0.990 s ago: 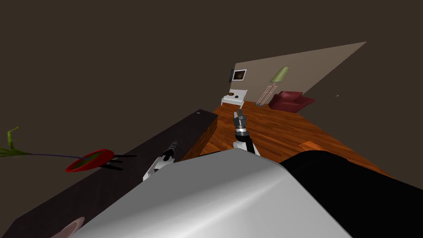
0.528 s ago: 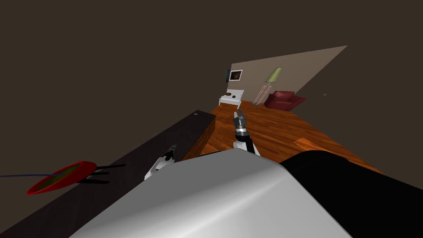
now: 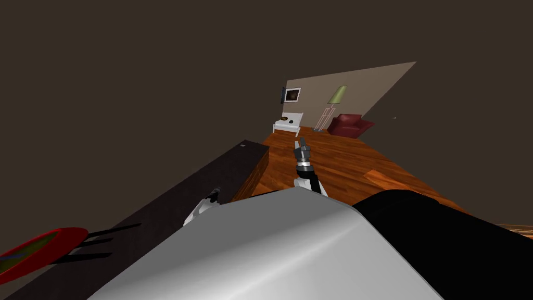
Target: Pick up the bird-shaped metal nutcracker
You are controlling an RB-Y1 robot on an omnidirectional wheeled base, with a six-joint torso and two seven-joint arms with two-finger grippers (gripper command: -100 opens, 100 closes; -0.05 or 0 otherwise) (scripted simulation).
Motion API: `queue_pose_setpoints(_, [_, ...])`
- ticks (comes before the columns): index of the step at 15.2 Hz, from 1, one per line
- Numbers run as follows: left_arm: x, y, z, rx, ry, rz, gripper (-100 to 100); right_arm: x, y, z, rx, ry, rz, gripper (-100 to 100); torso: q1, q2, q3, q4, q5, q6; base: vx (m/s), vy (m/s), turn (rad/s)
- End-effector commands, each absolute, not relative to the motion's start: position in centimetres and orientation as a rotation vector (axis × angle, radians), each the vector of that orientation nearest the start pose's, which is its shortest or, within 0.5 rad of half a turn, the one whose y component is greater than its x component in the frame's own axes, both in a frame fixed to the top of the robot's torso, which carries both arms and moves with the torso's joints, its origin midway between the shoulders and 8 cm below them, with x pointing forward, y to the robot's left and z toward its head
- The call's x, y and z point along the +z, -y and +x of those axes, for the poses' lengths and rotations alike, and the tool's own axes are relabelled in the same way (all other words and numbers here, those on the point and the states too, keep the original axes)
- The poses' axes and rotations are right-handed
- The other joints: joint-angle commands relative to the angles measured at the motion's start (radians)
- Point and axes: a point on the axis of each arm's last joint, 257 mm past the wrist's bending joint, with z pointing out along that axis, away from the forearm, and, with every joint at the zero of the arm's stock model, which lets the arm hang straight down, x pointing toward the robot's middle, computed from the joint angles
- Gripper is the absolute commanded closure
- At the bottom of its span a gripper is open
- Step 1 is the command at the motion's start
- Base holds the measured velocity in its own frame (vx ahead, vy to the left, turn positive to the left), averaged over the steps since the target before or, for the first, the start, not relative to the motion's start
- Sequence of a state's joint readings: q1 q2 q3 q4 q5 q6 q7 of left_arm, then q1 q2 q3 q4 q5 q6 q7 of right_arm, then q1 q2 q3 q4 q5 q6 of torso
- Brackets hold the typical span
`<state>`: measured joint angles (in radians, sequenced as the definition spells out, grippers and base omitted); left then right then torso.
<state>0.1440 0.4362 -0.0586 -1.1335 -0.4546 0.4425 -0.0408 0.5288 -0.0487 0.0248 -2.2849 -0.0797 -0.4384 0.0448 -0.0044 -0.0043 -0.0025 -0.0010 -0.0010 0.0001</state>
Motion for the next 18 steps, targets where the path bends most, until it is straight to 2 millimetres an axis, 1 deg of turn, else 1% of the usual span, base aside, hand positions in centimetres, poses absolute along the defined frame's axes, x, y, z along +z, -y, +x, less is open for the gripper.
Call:
queue_pose_setpoints(1, [-51.4, -52.6, 31.6, 0.302, -2.092, -1.102, -100, 0.5, 28.0, 35.1, 1.309, -0.676, 0.727, 0, 0.000, 0.000, 0.000, 0.000, 0.000, 0.000, 0.083, -0.040, -0.114])
queue_pose_setpoints(2, [-51.4, -52.6, 31.6, 0.302, -2.092, -1.102, -100, 0.5, 28.0, 35.1, 1.309, -0.676, 0.727, 0, 0.000, 0.000, 0.000, 0.000, 0.000, 0.000, 0.074, -0.028, -0.074])
queue_pose_setpoints(5, [-52.5, -53.8, 29.8, 0.391, -2.121, -1.120, -100, 0.5, 28.0, 35.1, 1.309, -0.676, 0.727, 0, 0.000, 0.001, 0.000, 0.000, 0.000, 0.000, 0.066, -0.028, -0.091])
queue_pose_setpoints(7, [-52.9, -54.2, 29.1, 0.428, -2.132, -1.127, -100, 0.5, 28.0, 35.1, 1.309, -0.676, 0.727, 0, 0.000, 0.001, 0.001, 0.000, 0.000, 0.000, 0.058, -0.030, -0.072])
queue_pose_setpoints(8, [-52.7, -54.0, 29.5, 0.403, -2.125, -1.122, -100, 0.5, 28.0, 35.1, 1.309, -0.676, 0.727, 0, 0.000, 0.001, 0.001, 0.000, 0.000, 0.000, 0.032, -0.017, -0.019])
queue_pose_setpoints(9, [-53.0, -54.7, 29.4, 0.416, -2.115, -1.138, -100, 0.5, 28.0, 35.1, 1.309, -0.676, 0.727, 0, 0.001, 0.002, 0.001, 0.000, 0.000, 0.000, 0.002, 0.002, -0.093])
queue_pose_setpoints(13, [-53.3, -55.2, 29.3, 0.424, -2.107, -1.153, -100, 0.5, 28.0, 35.1, 1.309, -0.676, 0.727, 0, 0.004, 0.007, 0.004, 0.002, 0.001, 0.000, -0.026, 0.024, -0.078])
queue_pose_setpoints(18, [-54.0, -55.9, 29.3, 0.429, -2.093, -1.183, -100, 0.5, 28.0, 35.1, 1.309, -0.676, 0.727, 0, 0.004, 0.008, 0.004, 0.002, 0.001, 0.000, -0.026, 0.018, -0.070])
